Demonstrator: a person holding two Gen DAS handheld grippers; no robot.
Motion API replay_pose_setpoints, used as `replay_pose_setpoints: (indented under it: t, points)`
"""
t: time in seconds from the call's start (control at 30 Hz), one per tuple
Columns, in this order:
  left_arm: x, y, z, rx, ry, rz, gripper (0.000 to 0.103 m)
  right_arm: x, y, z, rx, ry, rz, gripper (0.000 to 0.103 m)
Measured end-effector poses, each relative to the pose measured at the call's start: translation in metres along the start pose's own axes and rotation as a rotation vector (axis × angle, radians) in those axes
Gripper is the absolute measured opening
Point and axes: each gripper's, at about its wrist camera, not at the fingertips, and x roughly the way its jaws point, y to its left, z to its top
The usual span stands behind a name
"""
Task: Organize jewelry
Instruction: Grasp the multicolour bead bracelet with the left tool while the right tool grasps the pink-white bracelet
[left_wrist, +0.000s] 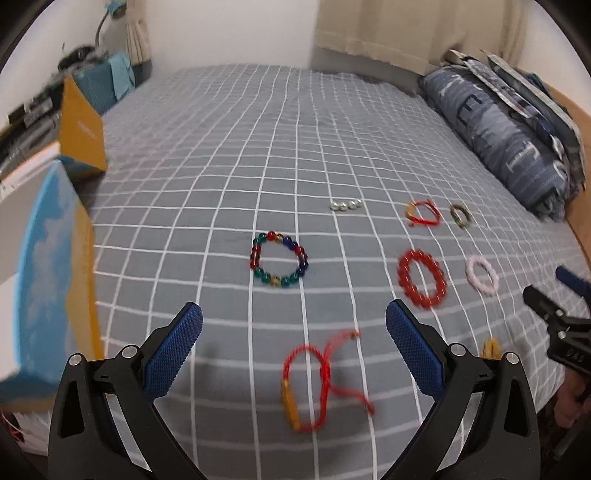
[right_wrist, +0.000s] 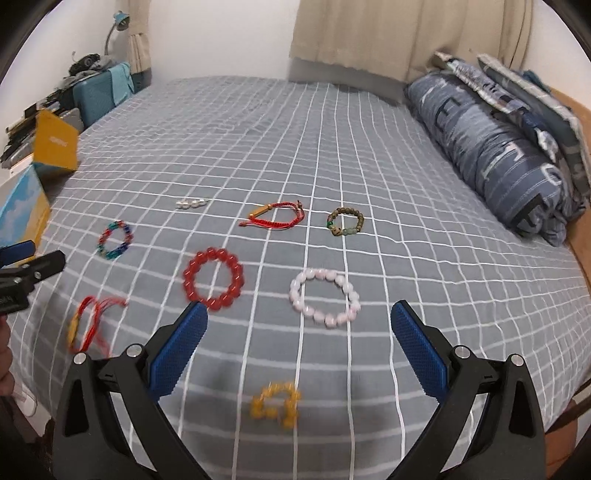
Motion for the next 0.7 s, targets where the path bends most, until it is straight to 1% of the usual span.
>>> replay_pose_setpoints:
  t: [0.13, 0.23, 0.33, 0.4, 0.53, 0.57, 0.67, 0.7]
  points:
    - [0.034, 0.008, 0.019, -0.031, 0.052, -0.01, 0.097, 0.041, -0.007, 0.012, 0.007, 0.069, -0.006, 0.096]
    - [0.057, 0.015, 0.027, -0.046, 0.082, 0.01, 0.097, 0.067, -0.013, 0.013, 0.024, 0.115, -0.005, 0.095]
    - [0.077, 0.024, 0.032, -0.063, 0.097, 0.048, 0.097, 0.088, -0.021, 0.012, 0.054, 0.153, -0.016, 0.092]
    - [0.09, 0.032, 0.033, -0.077, 0.111, 0.07, 0.097, 0.102, -0.029, 0.009, 0.089, 0.186, -0.01, 0.091]
    - [0.109, 0.047, 0.028, -0.102, 0.14, 0.083, 0.097, 0.124, -0.037, 0.0, 0.115, 0.234, -0.01, 0.085]
    - [0.111, 0.047, 0.026, -0.099, 0.137, 0.086, 0.097, 0.128, -0.038, -0.002, 0.124, 0.243, 0.004, 0.083]
    - [0.114, 0.044, 0.023, -0.067, 0.122, 0.111, 0.097, 0.133, -0.04, -0.004, 0.145, 0.247, 0.017, 0.082]
    - [0.115, 0.044, 0.023, -0.065, 0.119, 0.115, 0.094, 0.133, -0.04, -0.005, 0.148, 0.245, 0.02, 0.077]
